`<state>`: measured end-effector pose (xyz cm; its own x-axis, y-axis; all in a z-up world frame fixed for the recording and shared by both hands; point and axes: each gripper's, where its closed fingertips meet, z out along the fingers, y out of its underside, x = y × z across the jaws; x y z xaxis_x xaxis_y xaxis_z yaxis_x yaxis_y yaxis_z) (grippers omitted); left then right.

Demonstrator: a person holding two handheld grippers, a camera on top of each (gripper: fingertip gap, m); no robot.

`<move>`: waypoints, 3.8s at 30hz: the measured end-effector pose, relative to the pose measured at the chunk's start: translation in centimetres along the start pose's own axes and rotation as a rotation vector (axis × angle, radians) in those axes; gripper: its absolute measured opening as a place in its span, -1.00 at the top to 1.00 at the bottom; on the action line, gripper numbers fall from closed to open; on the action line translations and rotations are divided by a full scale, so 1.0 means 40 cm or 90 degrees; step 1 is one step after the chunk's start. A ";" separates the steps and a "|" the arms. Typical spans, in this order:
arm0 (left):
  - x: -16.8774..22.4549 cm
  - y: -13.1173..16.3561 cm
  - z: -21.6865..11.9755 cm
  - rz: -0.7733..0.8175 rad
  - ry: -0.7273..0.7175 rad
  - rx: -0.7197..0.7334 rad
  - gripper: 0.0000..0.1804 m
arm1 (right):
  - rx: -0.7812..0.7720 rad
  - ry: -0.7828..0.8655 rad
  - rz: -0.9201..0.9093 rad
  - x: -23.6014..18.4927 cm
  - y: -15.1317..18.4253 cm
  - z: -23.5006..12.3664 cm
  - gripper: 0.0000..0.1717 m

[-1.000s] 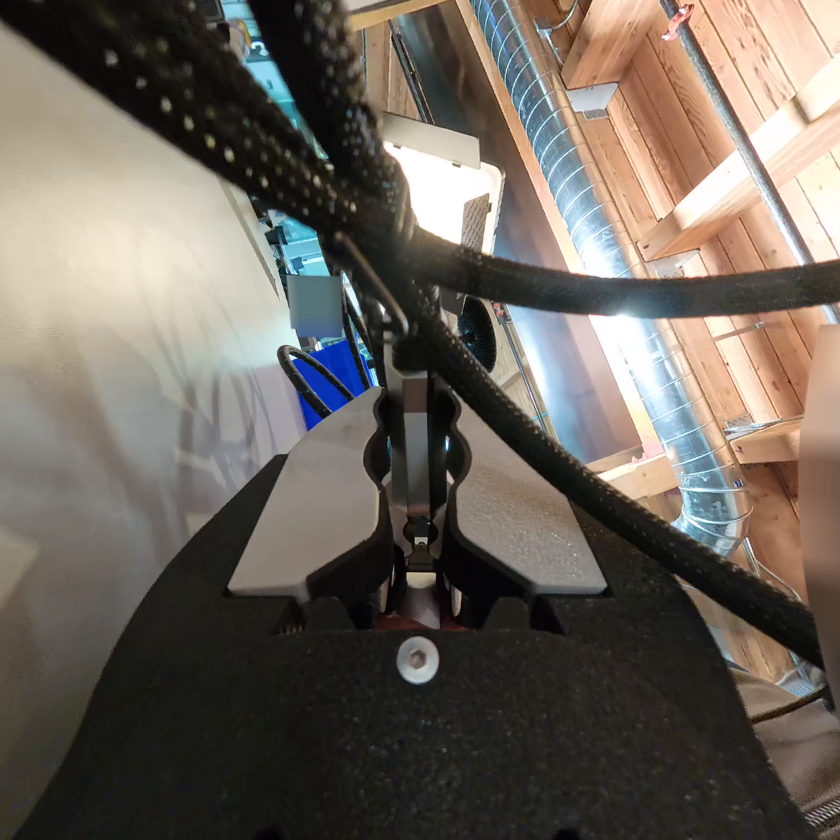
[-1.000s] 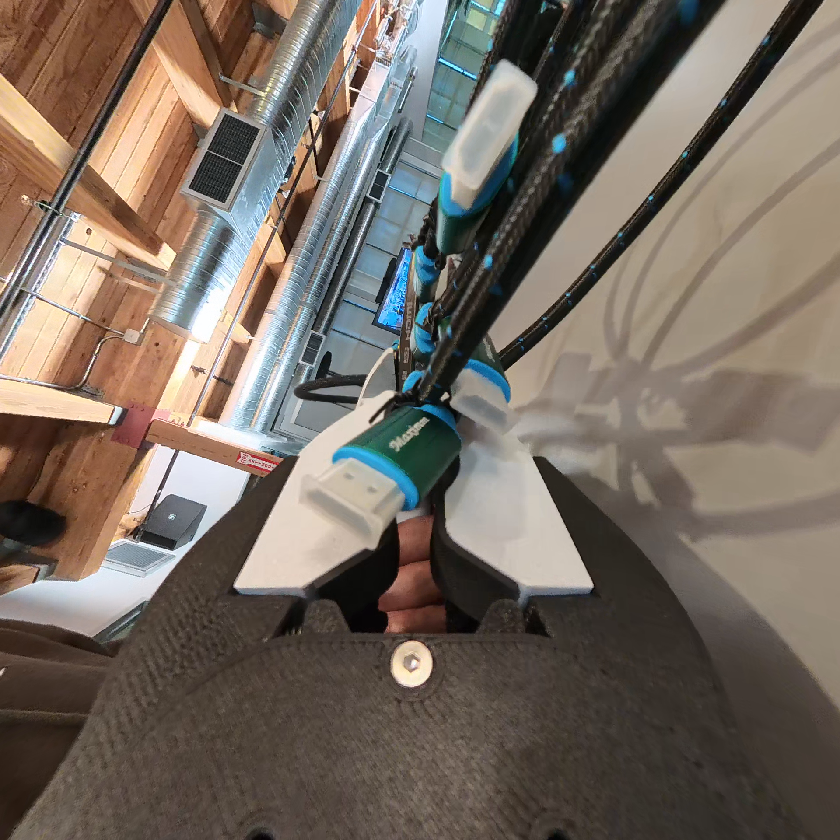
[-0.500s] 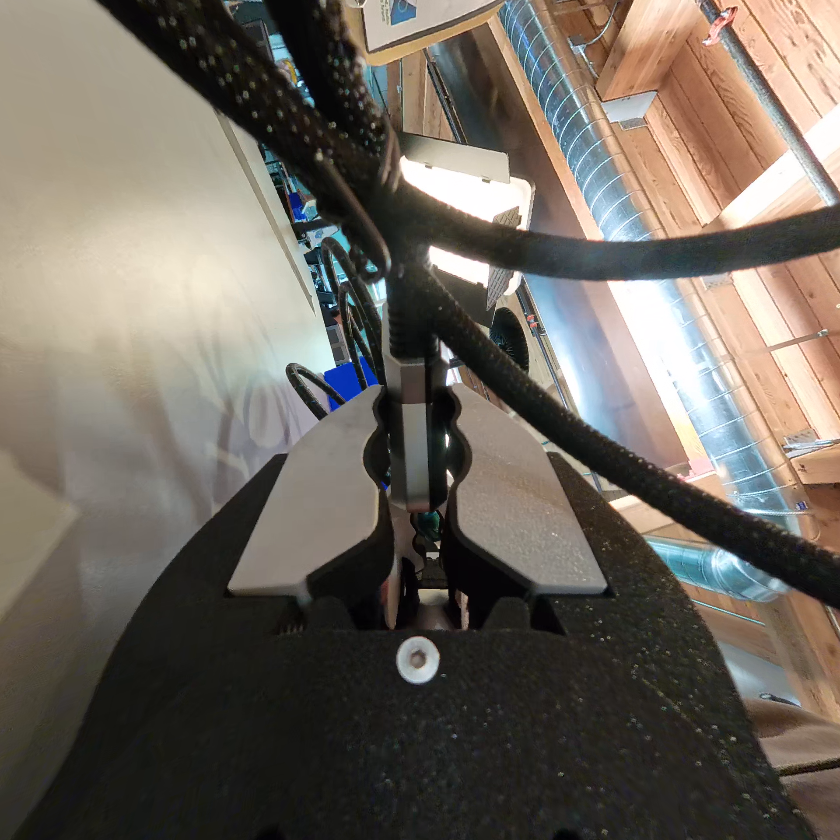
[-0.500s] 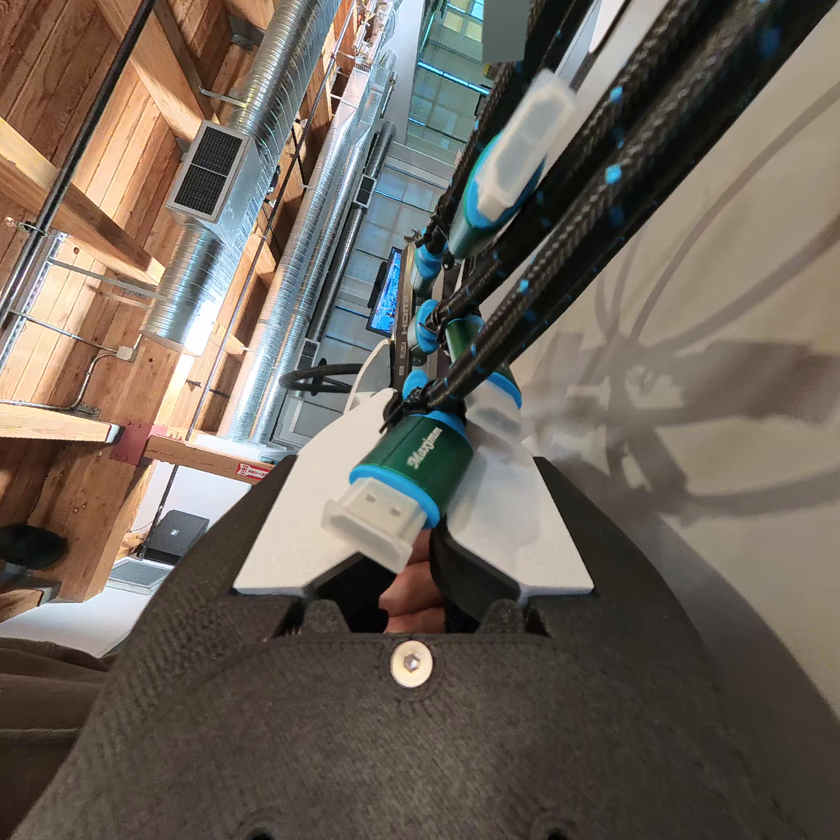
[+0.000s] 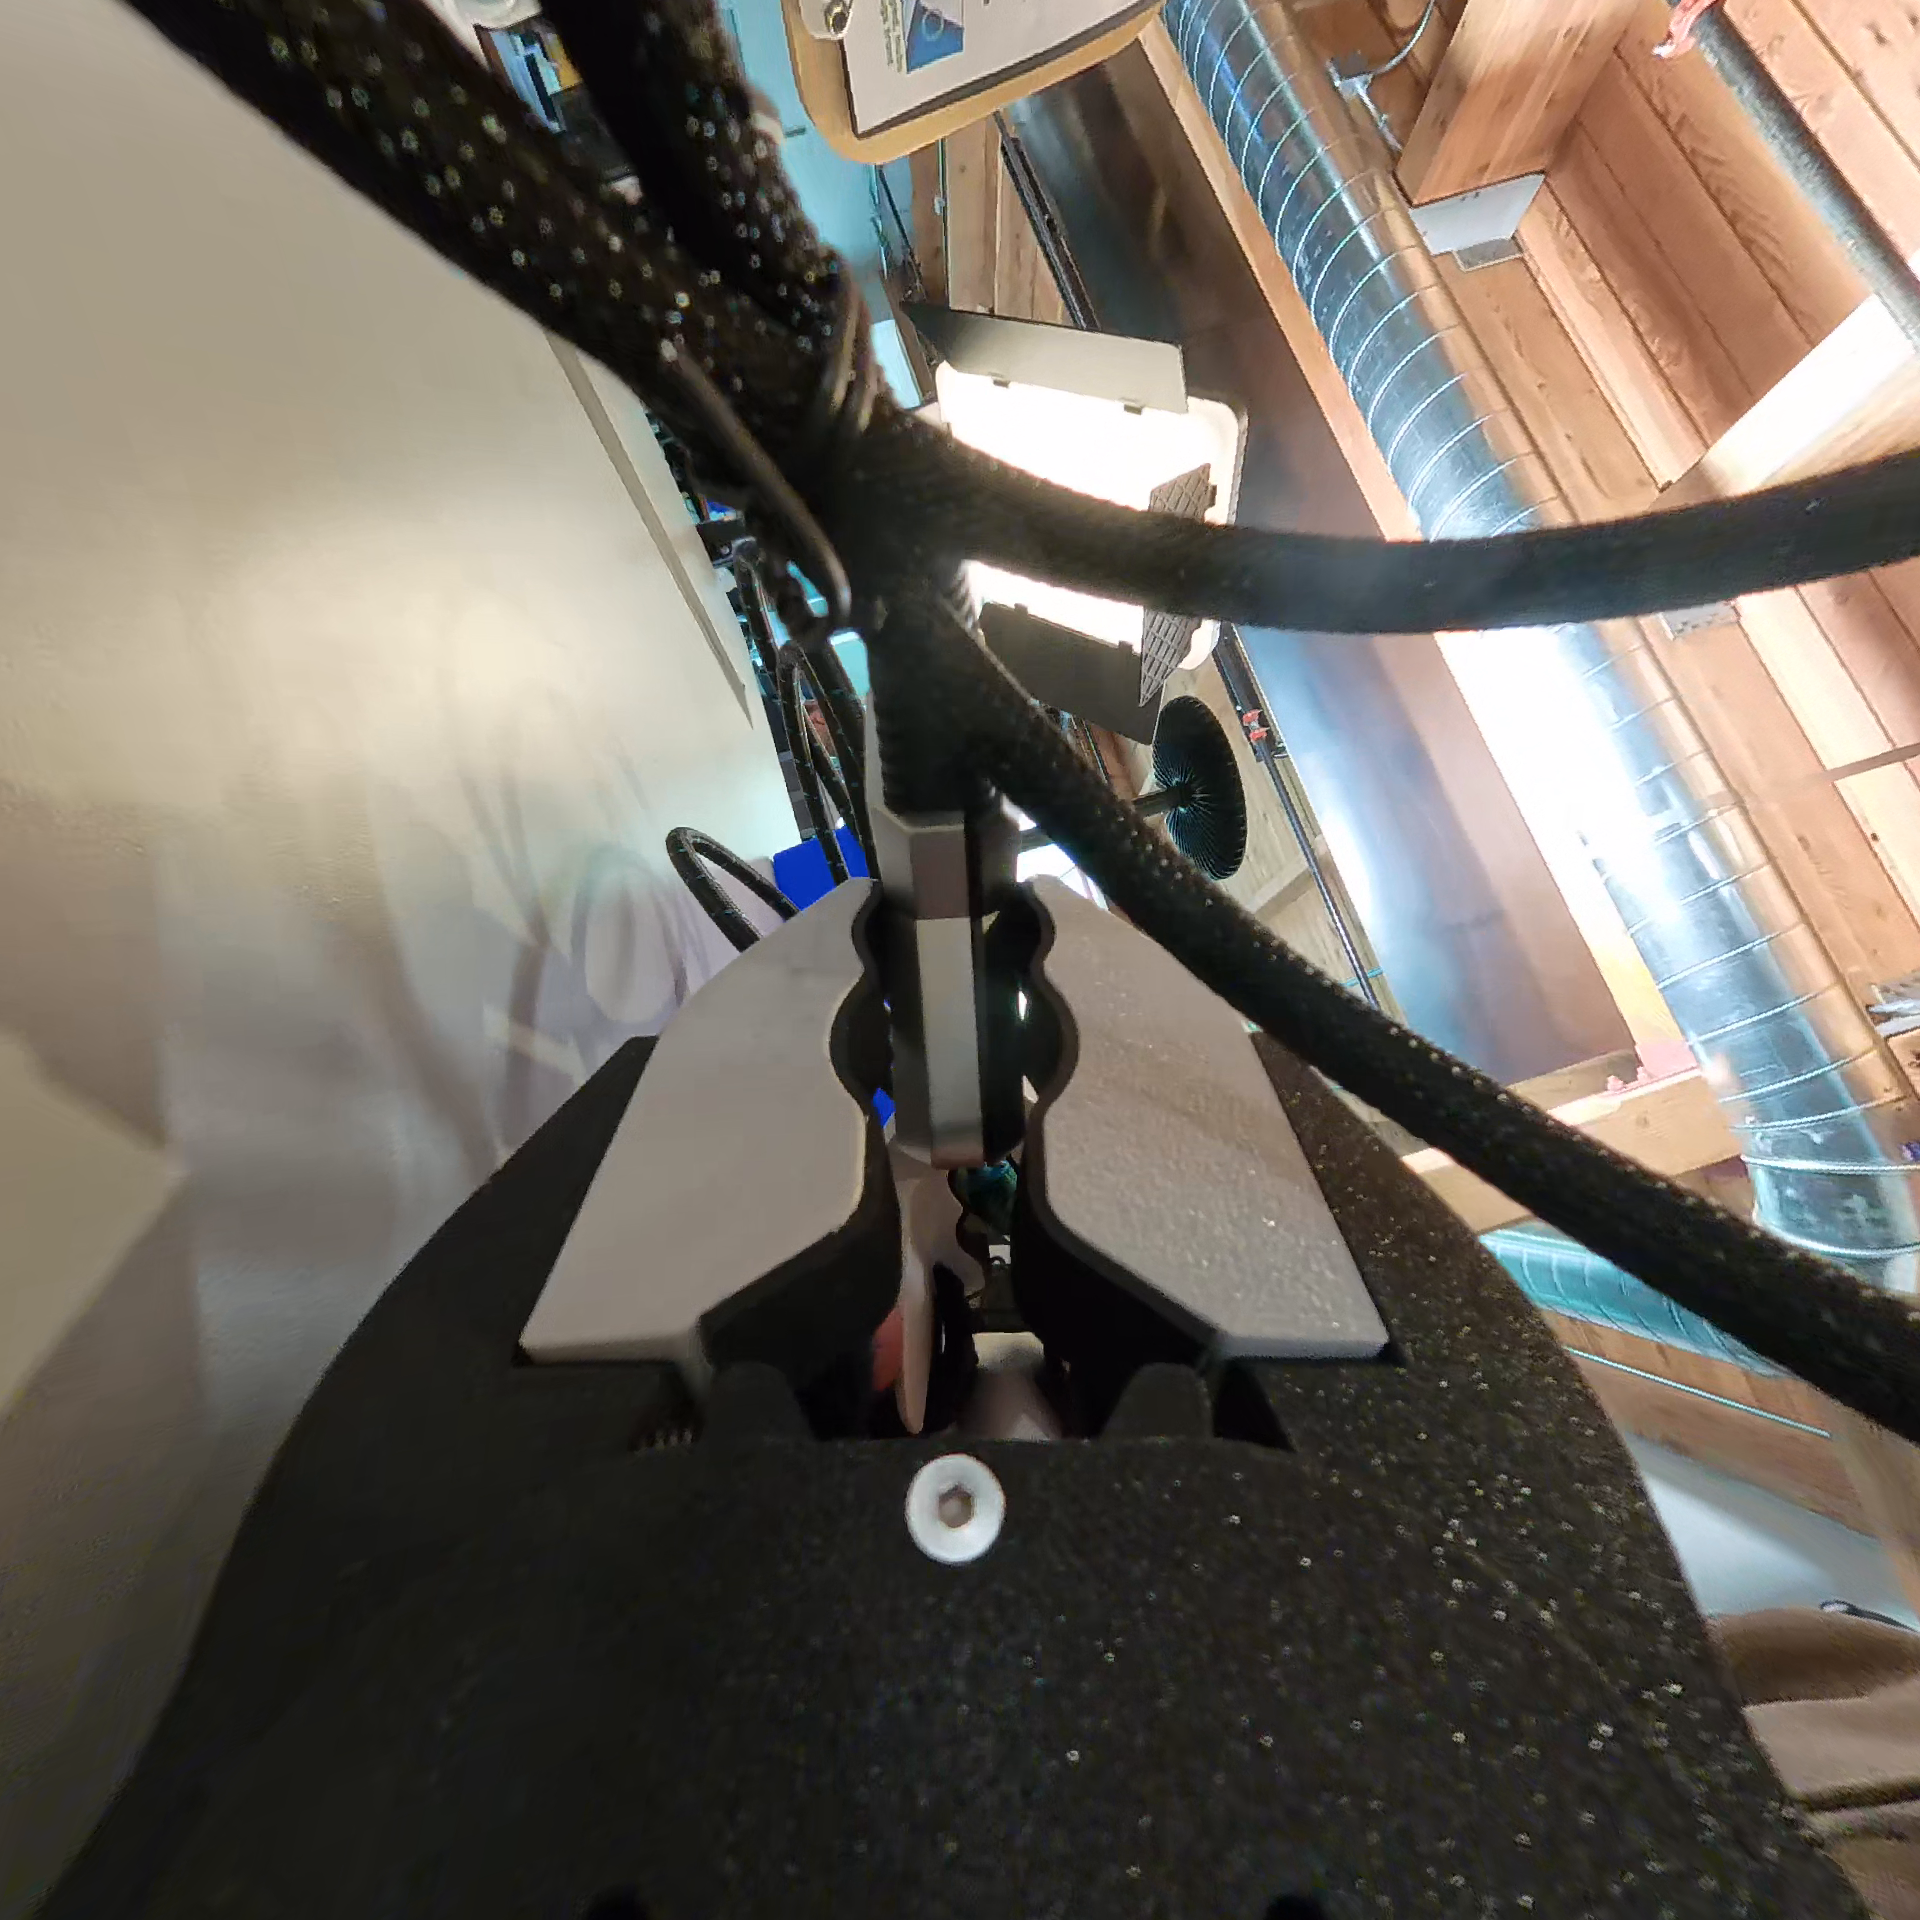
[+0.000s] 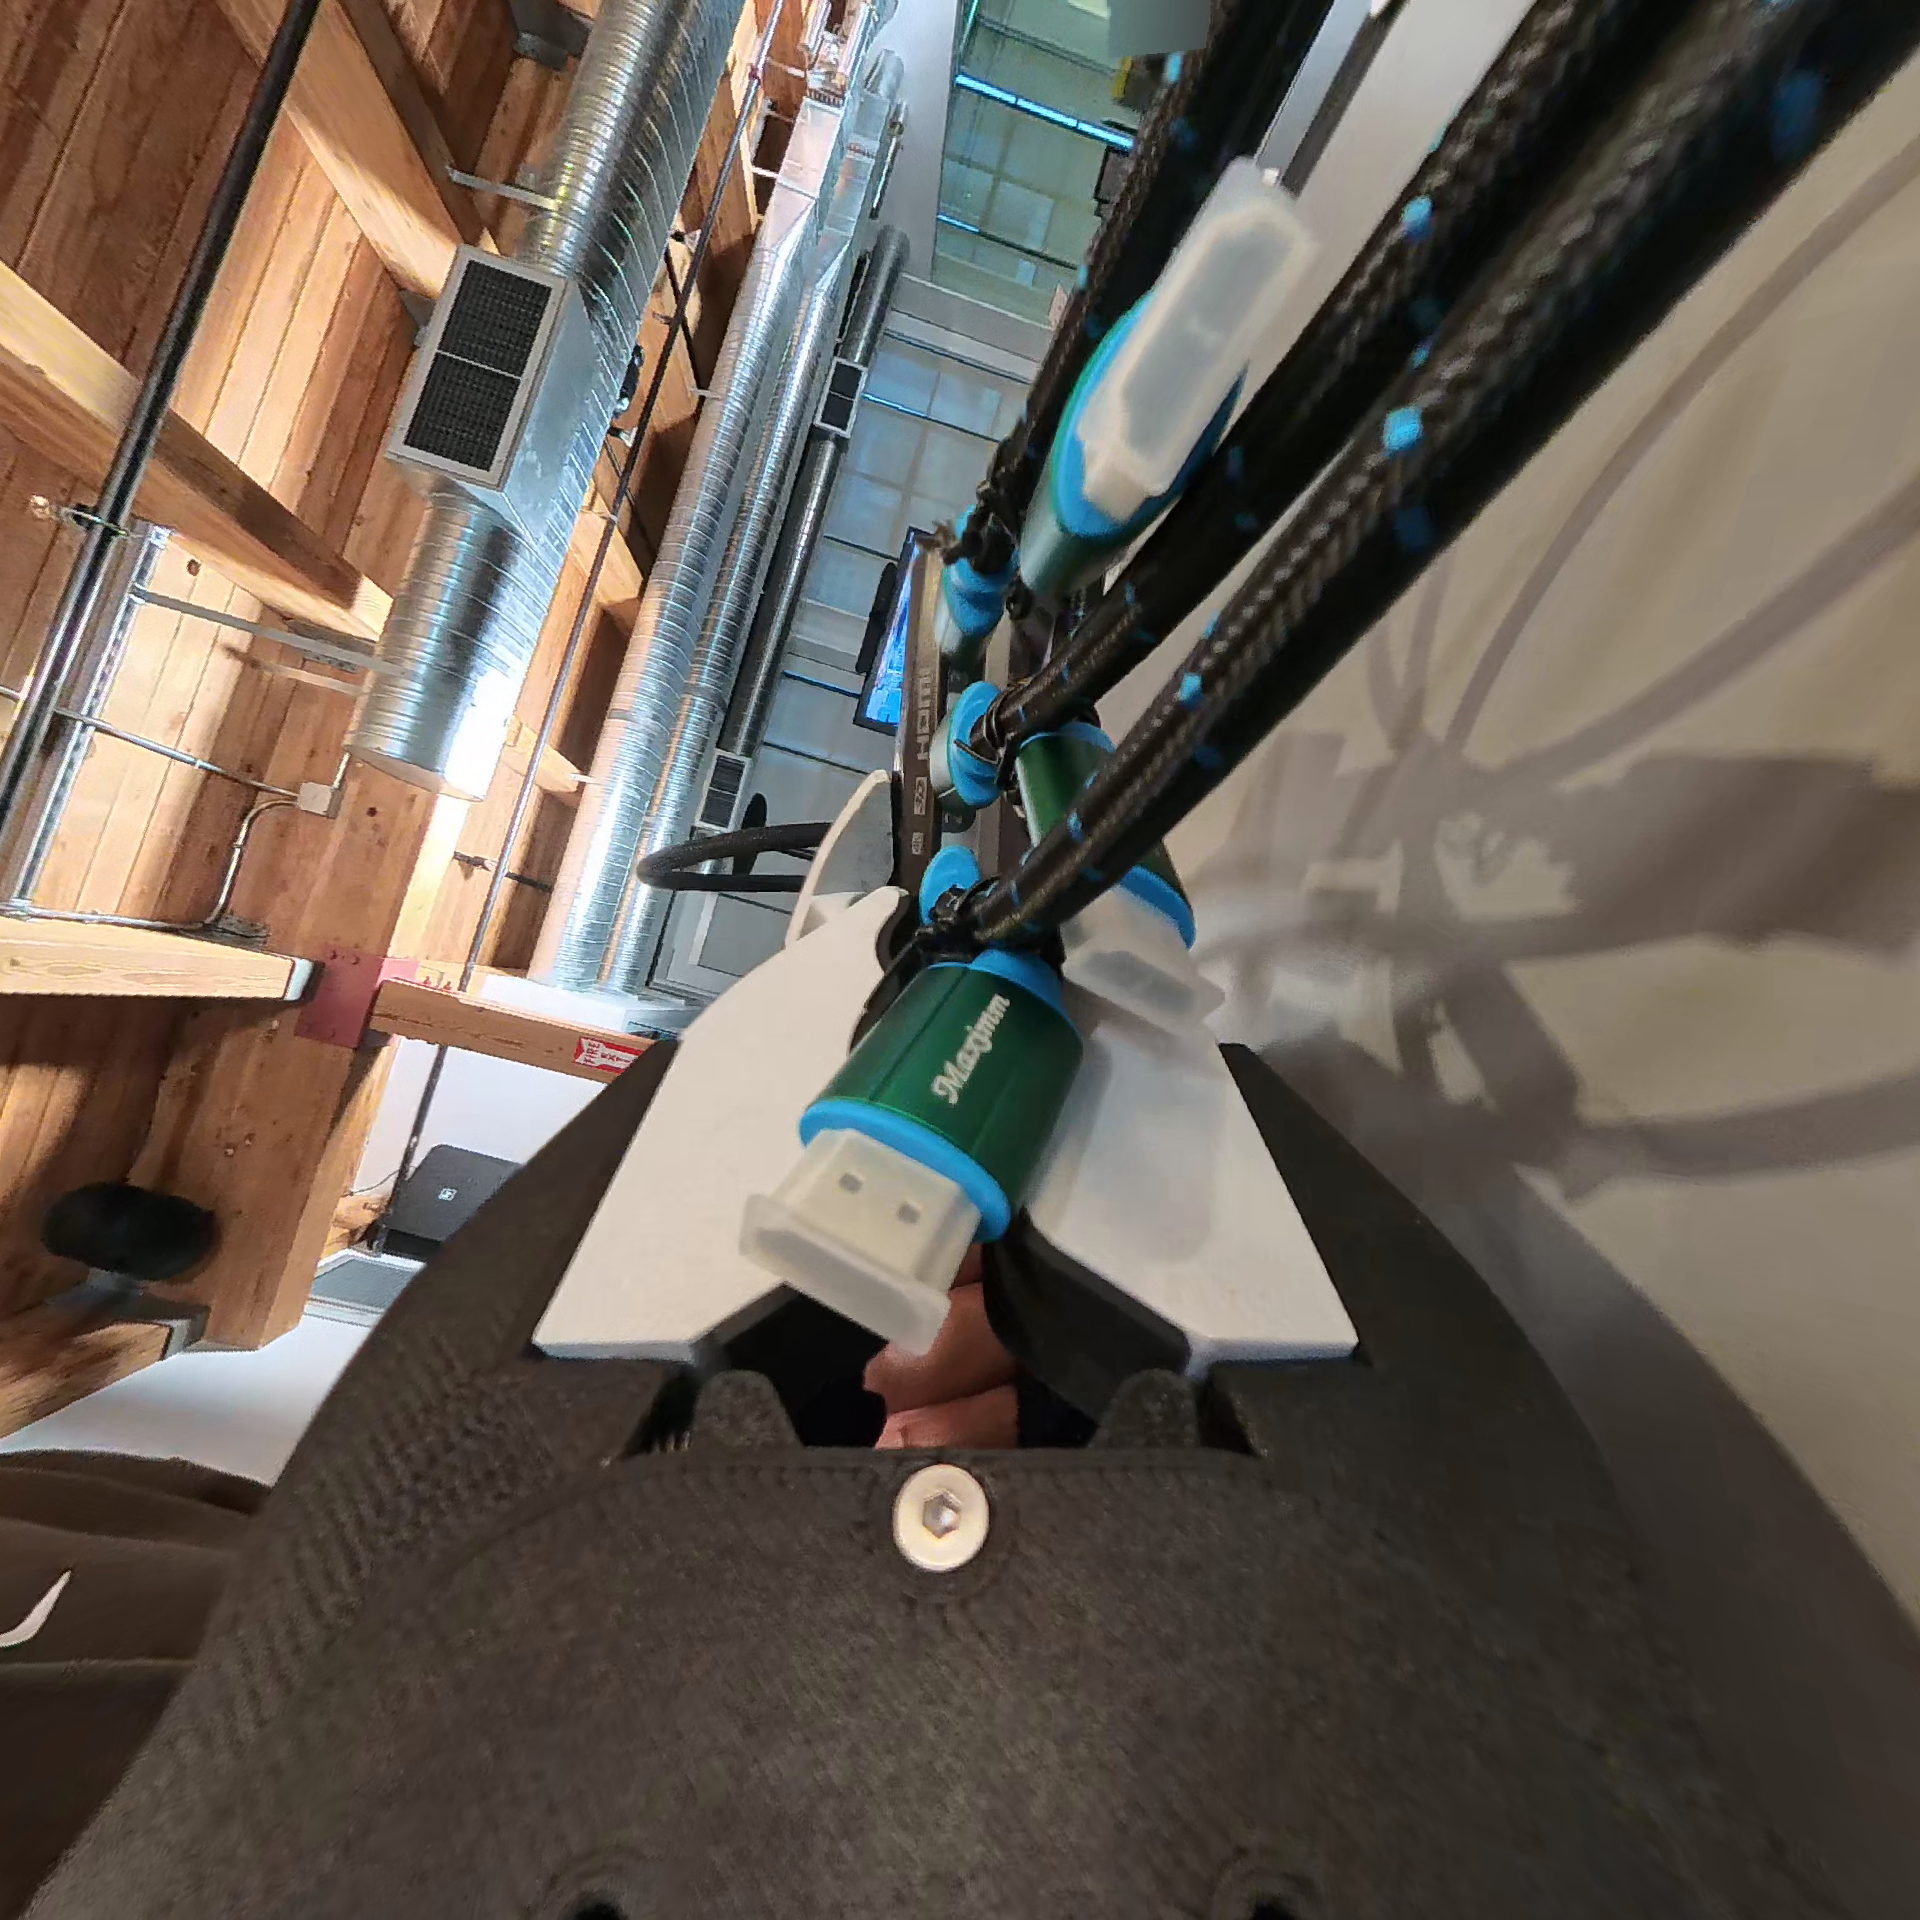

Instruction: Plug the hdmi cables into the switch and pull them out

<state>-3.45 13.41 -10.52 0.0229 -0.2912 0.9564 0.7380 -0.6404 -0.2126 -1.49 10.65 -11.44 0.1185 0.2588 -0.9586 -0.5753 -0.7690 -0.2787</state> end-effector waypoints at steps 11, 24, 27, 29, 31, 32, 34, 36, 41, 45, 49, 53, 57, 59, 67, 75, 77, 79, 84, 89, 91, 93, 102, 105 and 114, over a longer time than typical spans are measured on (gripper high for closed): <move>-0.003 -0.008 -0.011 -0.014 -0.005 0.015 0.77 | -0.023 -0.030 0.063 0.010 0.015 0.001 0.80; 0.017 -0.120 -0.060 0.116 -0.050 0.101 0.77 | -0.081 0.429 -0.890 0.024 -0.031 -0.073 0.70; 0.015 -0.140 -0.068 0.099 -0.047 0.126 0.77 | -0.091 0.506 -1.108 0.013 -0.042 -0.057 0.67; 0.007 -0.155 -0.077 0.070 -0.045 0.145 0.77 | -0.096 0.517 -1.144 0.013 -0.039 -0.052 0.66; -0.004 -0.168 -0.089 0.040 -0.042 0.162 0.77 | -0.084 0.509 -1.176 -0.002 -0.028 -0.051 0.65; -0.008 -0.173 -0.095 0.034 -0.041 0.167 0.77 | -0.076 0.500 -1.202 -0.013 -0.019 -0.048 0.65; -0.010 -0.176 -0.100 0.048 -0.047 0.165 0.77 | -0.058 0.474 -1.254 -0.041 0.004 -0.035 0.65; -0.005 -0.171 -0.097 0.074 -0.053 0.151 0.77 | -0.062 0.447 -1.279 -0.061 0.022 -0.009 0.65; 0.016 -0.150 -0.077 0.140 -0.050 0.106 0.77 | -0.204 0.462 -1.266 -0.031 0.017 0.047 0.65; 0.029 -0.146 -0.076 0.146 -0.028 0.095 0.77 | -0.342 0.490 -1.220 0.046 0.002 0.038 0.63; 0.027 -0.153 -0.081 0.117 -0.007 0.101 0.76 | -0.355 0.467 -1.236 0.060 0.003 0.046 0.69; 0.021 -0.139 -0.074 0.085 0.016 0.072 0.76 | -0.323 0.449 -1.287 0.045 0.004 0.066 0.83; 0.022 -0.133 -0.071 0.073 0.020 0.073 0.75 | -0.327 0.459 -1.321 0.049 0.012 0.078 0.87; 0.021 -0.132 -0.072 0.073 0.018 0.069 0.75 | -0.330 0.458 -1.324 0.052 0.013 0.079 0.86; 0.017 -0.124 -0.076 0.065 0.011 0.063 0.75 | -0.341 0.453 -1.355 0.046 0.012 0.092 0.91; 0.026 -0.098 -0.070 0.113 -0.007 0.055 0.73 | -0.356 0.474 -1.339 0.069 0.012 0.089 0.93; 0.023 -0.100 -0.070 0.115 -0.013 0.057 0.73 | -0.349 0.470 -1.329 0.067 0.014 0.088 0.93; 0.021 -0.102 -0.072 0.113 -0.013 0.061 0.74 | -0.339 0.471 -1.321 0.062 0.016 0.089 0.93; 0.017 -0.109 -0.075 0.108 -0.016 0.074 0.75 | -0.313 0.480 -1.306 0.047 0.007 0.095 0.93; 0.014 -0.113 -0.079 0.107 -0.025 0.083 0.75 | -0.307 0.488 -1.309 0.048 0.008 0.100 0.93; 0.011 -0.113 -0.079 0.101 -0.025 0.081 0.75 | -0.304 0.487 -1.312 0.048 0.007 0.101 0.93; 0.004 -0.115 -0.079 0.095 -0.033 0.071 0.76 | -0.298 0.475 -1.325 0.049 0.006 0.100 0.92; -0.039 -0.127 -0.086 0.037 -0.095 0.085 0.77 | -0.282 0.517 -1.489 0.046 0.019 0.088 0.35; -0.044 -0.128 -0.085 0.031 -0.102 0.092 0.77 | -0.284 0.512 -1.520 0.044 0.033 0.095 0.30; -0.036 -0.116 -0.076 0.034 -0.106 0.055 0.77 | -0.236 0.446 -1.545 0.011 0.063 0.125 0.20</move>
<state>-8.97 14.62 -11.55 0.1690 -0.1974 0.9656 0.7877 -0.5618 -0.2527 -6.95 11.75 -12.27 0.1710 0.3154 0.9334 0.9048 0.3247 -0.2755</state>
